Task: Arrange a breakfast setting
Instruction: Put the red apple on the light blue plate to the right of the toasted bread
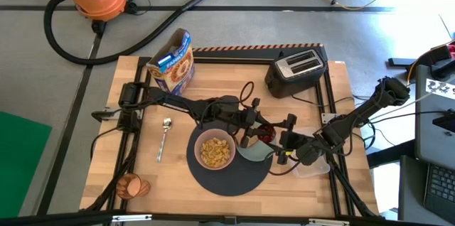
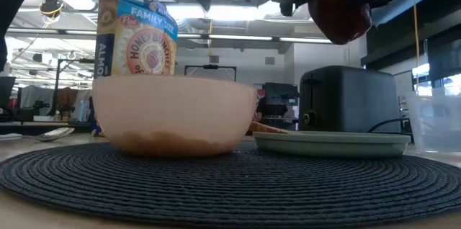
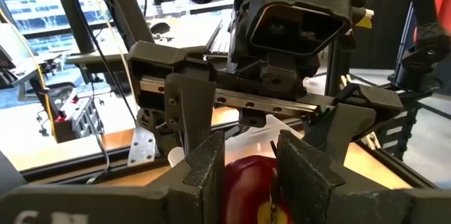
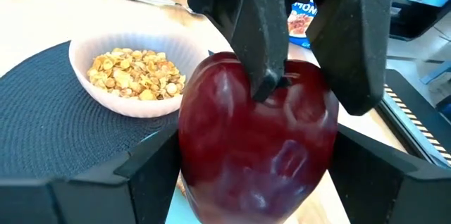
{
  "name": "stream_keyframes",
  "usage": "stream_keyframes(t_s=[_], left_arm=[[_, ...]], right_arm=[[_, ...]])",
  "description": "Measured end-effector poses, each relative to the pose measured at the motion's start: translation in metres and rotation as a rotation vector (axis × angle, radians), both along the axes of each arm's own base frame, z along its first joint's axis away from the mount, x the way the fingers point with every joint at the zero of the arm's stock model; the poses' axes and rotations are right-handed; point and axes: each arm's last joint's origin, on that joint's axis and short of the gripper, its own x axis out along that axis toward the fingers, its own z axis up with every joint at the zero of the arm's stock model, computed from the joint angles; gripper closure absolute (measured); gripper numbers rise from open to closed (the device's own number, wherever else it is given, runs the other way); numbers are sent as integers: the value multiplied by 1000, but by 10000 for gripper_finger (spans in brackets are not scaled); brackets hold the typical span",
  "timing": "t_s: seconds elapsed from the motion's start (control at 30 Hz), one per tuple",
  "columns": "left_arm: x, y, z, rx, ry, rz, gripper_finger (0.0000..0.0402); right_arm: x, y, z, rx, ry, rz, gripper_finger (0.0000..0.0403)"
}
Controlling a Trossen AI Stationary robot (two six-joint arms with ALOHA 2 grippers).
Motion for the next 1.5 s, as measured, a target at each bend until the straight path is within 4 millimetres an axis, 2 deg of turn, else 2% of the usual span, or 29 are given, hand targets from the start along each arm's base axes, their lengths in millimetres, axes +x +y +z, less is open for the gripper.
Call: stream_keyframes(t_s=[0.27, 0.37, 0.5, 0.57, 1.03, 1.3, 1.5], left_arm=[[0, 0, -1, -3, 14, -2, 293], [0, -1, -1, 2, 13, -4, 319], [0, 0, -1, 7, 8, -11, 380], [0, -1, -1, 5, 9, -22, 393], [0, -1, 0, -33, -6, -27, 399], [-6, -1, 12, -41, -14, -25, 401], [-6, -2, 13, -48, -15, -28, 401]], right_arm=[[0, 0, 1, 27, -23, -20, 102], [1, 0, 1, 31, -31, -27, 102], [1, 1, 2, 41, -43, -29, 102], [1, 1, 2, 39, -44, -30, 102], [1, 0, 3, 47, -57, -49, 102], [1, 0, 4, 57, -61, -53, 102], [2, 1, 6, 75, -72, -35, 93]])
